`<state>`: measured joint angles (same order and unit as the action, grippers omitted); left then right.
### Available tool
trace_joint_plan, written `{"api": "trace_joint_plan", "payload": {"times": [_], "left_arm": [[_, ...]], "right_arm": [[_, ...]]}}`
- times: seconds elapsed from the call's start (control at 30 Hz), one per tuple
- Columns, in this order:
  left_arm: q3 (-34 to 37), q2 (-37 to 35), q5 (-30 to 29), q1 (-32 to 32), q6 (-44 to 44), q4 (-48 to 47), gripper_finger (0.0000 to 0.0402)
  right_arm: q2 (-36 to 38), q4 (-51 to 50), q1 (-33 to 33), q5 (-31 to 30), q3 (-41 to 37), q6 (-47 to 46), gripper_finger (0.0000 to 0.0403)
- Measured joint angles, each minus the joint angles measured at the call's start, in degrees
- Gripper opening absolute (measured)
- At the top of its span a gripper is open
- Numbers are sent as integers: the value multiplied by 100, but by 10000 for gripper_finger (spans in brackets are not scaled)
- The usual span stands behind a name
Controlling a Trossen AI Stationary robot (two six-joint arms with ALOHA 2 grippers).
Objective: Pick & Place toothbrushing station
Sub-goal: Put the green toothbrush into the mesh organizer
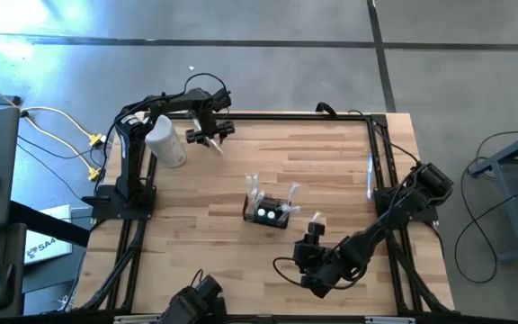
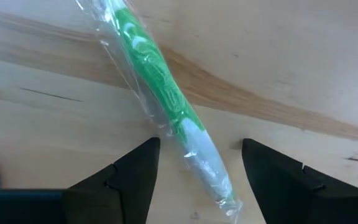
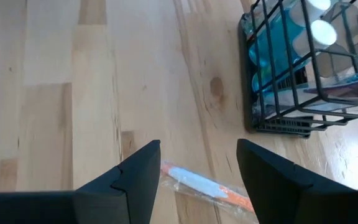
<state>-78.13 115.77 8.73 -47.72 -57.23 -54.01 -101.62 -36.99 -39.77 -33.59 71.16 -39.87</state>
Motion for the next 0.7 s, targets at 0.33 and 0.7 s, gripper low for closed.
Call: {"api": "trace_joint_plan", "payload": {"times": [0.33, 0.7], "left_arm": [[9, 241, -146, 168, 567, -108, 84], [33, 183, -482, 572, 953, -200, 24]], "right_arm": [[16, -249, 0, 121, 0, 272, 203], [221, -155, -28, 601, 0, 240, 203]]}}
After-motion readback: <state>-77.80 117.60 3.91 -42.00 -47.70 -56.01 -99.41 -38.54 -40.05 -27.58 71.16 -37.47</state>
